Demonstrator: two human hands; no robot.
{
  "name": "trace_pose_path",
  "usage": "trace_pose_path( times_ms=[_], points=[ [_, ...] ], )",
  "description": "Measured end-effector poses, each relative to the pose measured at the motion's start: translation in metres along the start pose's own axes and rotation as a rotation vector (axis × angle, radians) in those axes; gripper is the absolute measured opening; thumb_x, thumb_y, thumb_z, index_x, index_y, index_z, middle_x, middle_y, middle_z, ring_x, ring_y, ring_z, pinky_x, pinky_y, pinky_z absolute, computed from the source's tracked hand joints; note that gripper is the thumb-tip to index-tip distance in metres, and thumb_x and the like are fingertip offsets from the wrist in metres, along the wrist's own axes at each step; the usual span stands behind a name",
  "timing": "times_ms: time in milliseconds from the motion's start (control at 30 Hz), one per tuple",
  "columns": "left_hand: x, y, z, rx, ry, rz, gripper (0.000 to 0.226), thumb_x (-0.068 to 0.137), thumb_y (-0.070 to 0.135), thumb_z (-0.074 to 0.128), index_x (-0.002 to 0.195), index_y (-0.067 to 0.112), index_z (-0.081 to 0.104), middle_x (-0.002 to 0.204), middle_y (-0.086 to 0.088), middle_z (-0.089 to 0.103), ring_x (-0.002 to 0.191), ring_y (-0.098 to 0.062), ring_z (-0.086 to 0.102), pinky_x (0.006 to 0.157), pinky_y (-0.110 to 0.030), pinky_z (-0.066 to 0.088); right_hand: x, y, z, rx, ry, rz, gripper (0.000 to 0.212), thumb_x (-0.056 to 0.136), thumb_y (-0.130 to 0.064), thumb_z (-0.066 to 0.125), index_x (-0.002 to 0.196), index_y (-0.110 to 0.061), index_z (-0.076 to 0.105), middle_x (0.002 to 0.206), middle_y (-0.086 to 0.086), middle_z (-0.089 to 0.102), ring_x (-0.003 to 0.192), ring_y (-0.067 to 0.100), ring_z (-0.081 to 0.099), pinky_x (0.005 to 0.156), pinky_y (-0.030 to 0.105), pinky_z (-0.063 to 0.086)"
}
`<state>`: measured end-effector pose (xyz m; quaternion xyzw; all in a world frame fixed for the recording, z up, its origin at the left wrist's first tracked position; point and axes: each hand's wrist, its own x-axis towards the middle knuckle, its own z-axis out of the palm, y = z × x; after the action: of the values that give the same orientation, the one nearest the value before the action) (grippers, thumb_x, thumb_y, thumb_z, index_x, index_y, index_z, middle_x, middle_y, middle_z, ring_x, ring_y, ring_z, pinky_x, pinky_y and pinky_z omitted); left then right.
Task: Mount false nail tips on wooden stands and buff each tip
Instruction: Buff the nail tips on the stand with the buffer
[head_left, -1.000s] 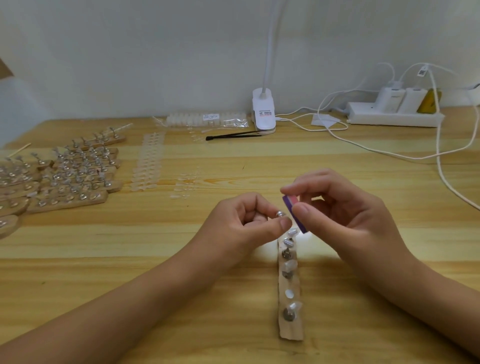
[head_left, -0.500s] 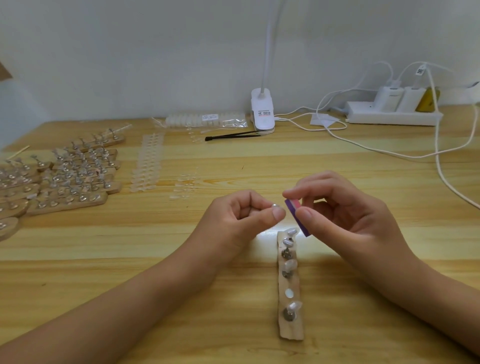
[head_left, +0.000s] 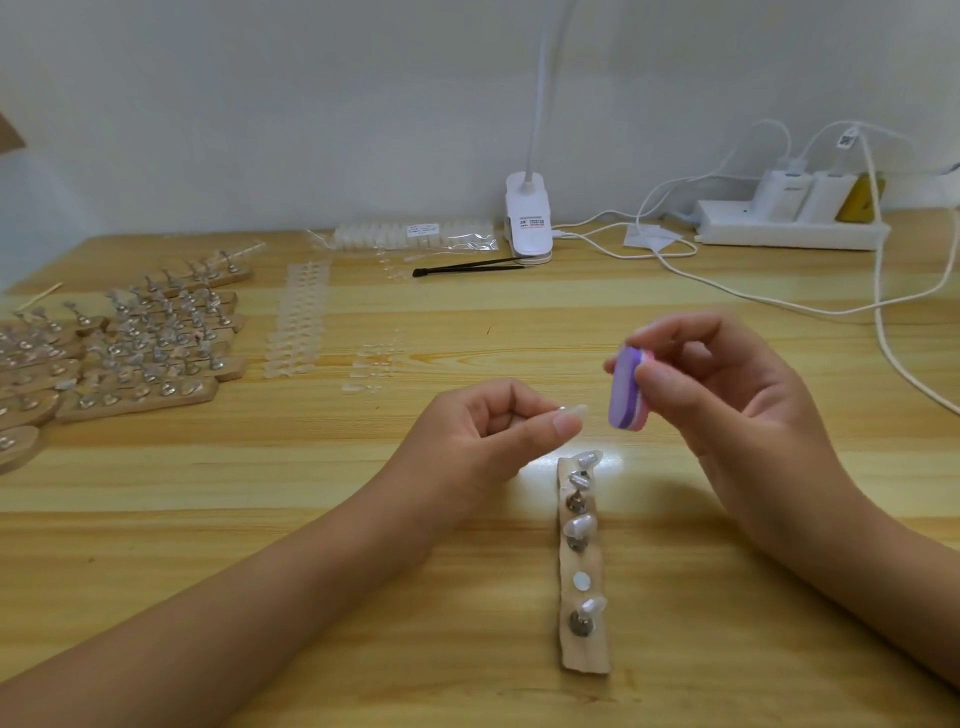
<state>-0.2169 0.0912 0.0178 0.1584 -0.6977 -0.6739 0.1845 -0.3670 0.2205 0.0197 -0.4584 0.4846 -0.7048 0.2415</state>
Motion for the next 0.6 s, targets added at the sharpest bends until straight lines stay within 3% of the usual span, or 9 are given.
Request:
trace_pose_path(
  times_ms=[133, 300, 367, 500, 600],
  points=[
    [-0.001, 0.001, 0.002, 0.0, -0.006, 0.013, 0.019, 0.075, 0.034, 0.074, 0.077, 0.017, 0.066, 0.057, 0.014, 0.054, 0.05, 0.004, 0.046, 0.053, -0.005, 0.037, -0.004, 0.001, 0.008, -0.071, -0.036, 0.0, 0.019, 0.081, -0.02, 0.076, 0.098, -0.017, 0.066, 0.093, 0.001, 0.072, 0.089, 0.014, 0.067, 0.081, 0.023, 0.054],
    [-0.001, 0.002, 0.001, -0.001, 0.001, 0.003, 0.018, 0.075, 0.031, 0.075, 0.077, 0.015, 0.066, 0.058, 0.009, 0.054, 0.05, 0.002, 0.045, 0.053, -0.007, 0.036, -0.005, -0.003, 0.008, -0.103, -0.062, 0.002, 0.021, 0.079, -0.022, 0.069, 0.098, -0.014, 0.066, 0.091, -0.004, 0.07, 0.087, 0.01, 0.065, 0.076, 0.02, 0.053],
    [-0.002, 0.0, 0.001, 0.02, -0.023, 0.008, 0.017, 0.075, 0.031, 0.074, 0.078, 0.016, 0.066, 0.062, 0.0, 0.051, 0.052, -0.002, 0.042, 0.053, -0.008, 0.036, -0.006, -0.004, 0.011, -0.108, -0.098, 0.001, 0.02, 0.08, -0.02, 0.069, 0.099, -0.014, 0.068, 0.091, -0.002, 0.07, 0.086, 0.009, 0.065, 0.074, 0.018, 0.053],
    [-0.004, -0.001, 0.003, 0.086, -0.118, 0.025, 0.01, 0.075, 0.027, 0.079, 0.077, 0.024, 0.07, 0.06, -0.004, 0.038, 0.053, -0.008, 0.038, 0.057, -0.01, 0.042, 0.0, -0.004, 0.014, -0.103, -0.014, -0.019, 0.022, 0.081, -0.016, 0.064, 0.103, -0.014, 0.069, 0.092, -0.005, 0.072, 0.084, 0.004, 0.065, 0.075, 0.015, 0.051],
    [-0.002, -0.001, 0.001, 0.08, -0.055, 0.01, 0.018, 0.07, 0.043, 0.076, 0.077, 0.028, 0.071, 0.071, -0.01, 0.049, 0.067, -0.018, 0.044, 0.062, -0.012, 0.042, -0.002, -0.004, 0.01, -0.12, -0.042, -0.026, 0.019, 0.084, -0.015, 0.064, 0.102, -0.013, 0.07, 0.091, -0.005, 0.07, 0.081, 0.003, 0.063, 0.072, 0.014, 0.051]
  ],
)
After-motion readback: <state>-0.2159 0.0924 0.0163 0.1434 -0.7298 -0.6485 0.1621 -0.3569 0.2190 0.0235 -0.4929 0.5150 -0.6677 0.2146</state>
